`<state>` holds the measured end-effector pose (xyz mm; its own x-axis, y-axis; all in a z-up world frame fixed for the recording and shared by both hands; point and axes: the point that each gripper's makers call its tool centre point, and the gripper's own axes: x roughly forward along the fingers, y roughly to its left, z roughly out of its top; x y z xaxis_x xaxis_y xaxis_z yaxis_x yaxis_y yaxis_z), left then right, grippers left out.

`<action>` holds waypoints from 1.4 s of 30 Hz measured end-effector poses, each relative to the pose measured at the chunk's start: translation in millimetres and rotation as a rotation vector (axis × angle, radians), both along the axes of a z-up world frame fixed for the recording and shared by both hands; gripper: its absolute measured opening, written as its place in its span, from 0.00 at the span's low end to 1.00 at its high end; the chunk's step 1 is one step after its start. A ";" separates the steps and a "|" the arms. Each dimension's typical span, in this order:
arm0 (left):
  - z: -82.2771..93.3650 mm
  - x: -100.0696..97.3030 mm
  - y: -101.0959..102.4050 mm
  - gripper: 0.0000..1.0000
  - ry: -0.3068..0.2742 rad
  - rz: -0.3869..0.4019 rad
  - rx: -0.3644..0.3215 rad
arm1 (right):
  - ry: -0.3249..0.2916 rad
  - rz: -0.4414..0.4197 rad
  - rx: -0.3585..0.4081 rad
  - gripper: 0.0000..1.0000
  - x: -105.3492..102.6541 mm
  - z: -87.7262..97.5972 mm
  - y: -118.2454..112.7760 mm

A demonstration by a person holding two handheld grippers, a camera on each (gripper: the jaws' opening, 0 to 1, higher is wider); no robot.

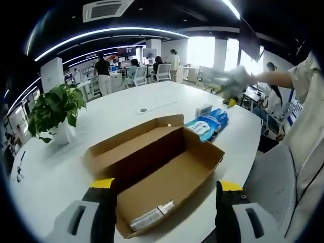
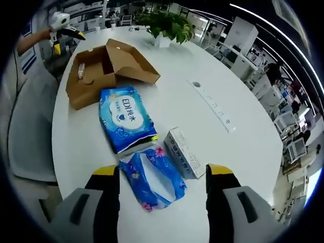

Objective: Operate the shoe box by opening the lid, removing the specified soft item, and placing it in the target area until the item is outside and the box remains undamaged.

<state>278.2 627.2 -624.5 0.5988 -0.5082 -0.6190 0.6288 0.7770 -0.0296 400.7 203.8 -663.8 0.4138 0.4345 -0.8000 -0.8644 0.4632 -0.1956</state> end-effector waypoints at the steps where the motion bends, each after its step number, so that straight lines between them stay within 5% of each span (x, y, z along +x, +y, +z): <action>1: 0.0 1.6 0.7 0.79 -0.001 -0.026 0.009 | -0.006 -0.008 0.013 0.69 -4.3 2.4 1.5; 18: -15.7 22.6 16.2 0.73 0.076 -0.210 0.138 | -0.094 -0.127 0.202 0.96 -52.1 32.9 21.6; 34: -60.0 28.8 26.4 0.69 0.192 -0.484 0.332 | -0.088 -0.197 0.307 0.96 -104.7 44.7 41.2; 42: -71.9 35.7 24.4 0.72 0.237 -0.574 0.365 | -0.061 -0.200 0.310 0.96 -128.8 44.1 48.8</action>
<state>314.0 651.6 -696.4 0.1281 -0.4380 -0.8898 0.9497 0.3126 -0.0171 271.9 252.6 -619.7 0.5577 0.5582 -0.6143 -0.7422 0.6668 -0.0680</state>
